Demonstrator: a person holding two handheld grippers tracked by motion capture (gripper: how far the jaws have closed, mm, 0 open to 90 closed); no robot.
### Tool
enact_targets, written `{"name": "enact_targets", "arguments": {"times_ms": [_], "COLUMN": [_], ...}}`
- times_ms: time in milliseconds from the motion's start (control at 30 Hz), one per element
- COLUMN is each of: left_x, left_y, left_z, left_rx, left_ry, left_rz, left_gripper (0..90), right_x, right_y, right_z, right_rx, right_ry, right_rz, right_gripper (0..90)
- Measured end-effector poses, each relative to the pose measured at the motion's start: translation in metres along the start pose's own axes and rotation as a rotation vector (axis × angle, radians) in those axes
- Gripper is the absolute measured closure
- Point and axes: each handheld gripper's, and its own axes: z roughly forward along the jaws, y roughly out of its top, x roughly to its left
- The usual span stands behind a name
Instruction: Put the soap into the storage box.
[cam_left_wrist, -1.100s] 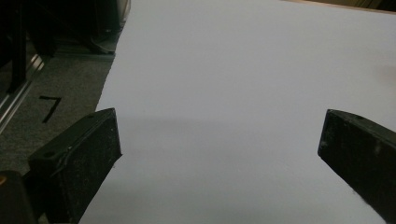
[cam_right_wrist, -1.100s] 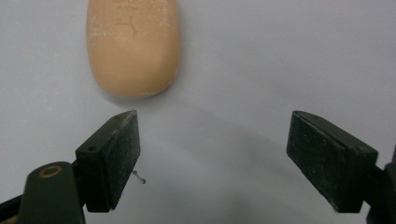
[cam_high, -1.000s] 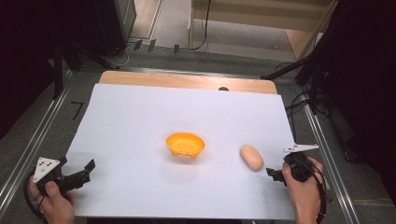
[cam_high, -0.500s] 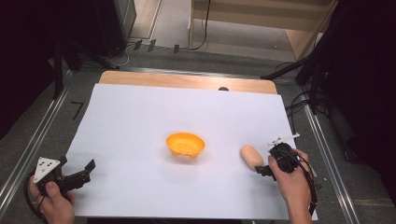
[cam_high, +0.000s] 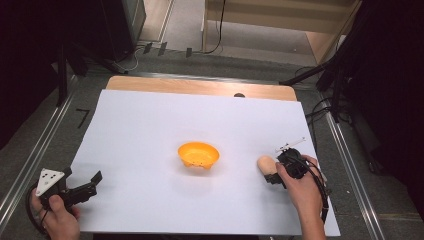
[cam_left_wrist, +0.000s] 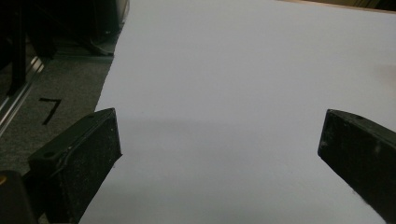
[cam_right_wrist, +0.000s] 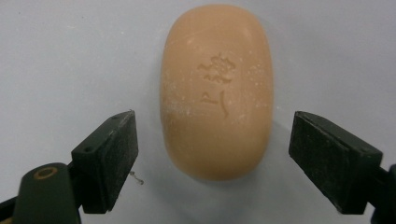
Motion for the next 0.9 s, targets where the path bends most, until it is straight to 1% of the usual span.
{"name": "enact_targets", "arguments": {"times_ms": [100, 233, 333, 433, 667, 733, 800, 900], "left_x": [0.000, 0.000, 0.000, 0.000, 0.000, 0.000, 0.000, 0.000], "left_y": [0.000, 0.000, 0.000, 0.000, 0.000, 0.000, 0.000, 0.000], "left_z": [0.000, 0.000, 0.000, 0.000, 0.000, 0.000, 0.000, 0.000], "left_rx": [-0.003, 0.001, 0.000, 0.000, 0.000, 0.002, 0.001, 0.002], "left_ry": [0.000, 0.001, 0.000, 0.001, -0.002, -0.002, -0.002, -0.002], "left_rz": [0.000, 0.004, 0.004, 0.003, 0.002, 0.003, 0.003, 0.004], "left_gripper": [0.0, 0.0, 0.0, 0.0, 0.0, 0.0, 0.0, 0.0], "right_x": [0.001, 0.003, 0.005, 0.008, 0.010, 0.010, 0.009, 0.008], "right_y": [0.003, 0.008, 0.012, 0.016, 0.022, 0.023, 0.024, 0.025], "right_z": [0.004, 0.006, 0.008, 0.010, 0.015, 0.017, 0.018, 0.020], "right_rx": [0.006, 0.013, 0.015, 0.033, 0.053, 0.058, 0.057, 0.070], "right_ry": [0.004, -0.007, -0.006, -0.024, -0.052, -0.059, -0.069, -0.062], "right_rz": [-0.004, 0.000, -0.009, -0.025, -0.023, -0.030, -0.019, -0.021], "right_gripper": [17.0, 19.9, 20.8, 21.3, 25.4, 28.0, 31.7, 32.2]}}
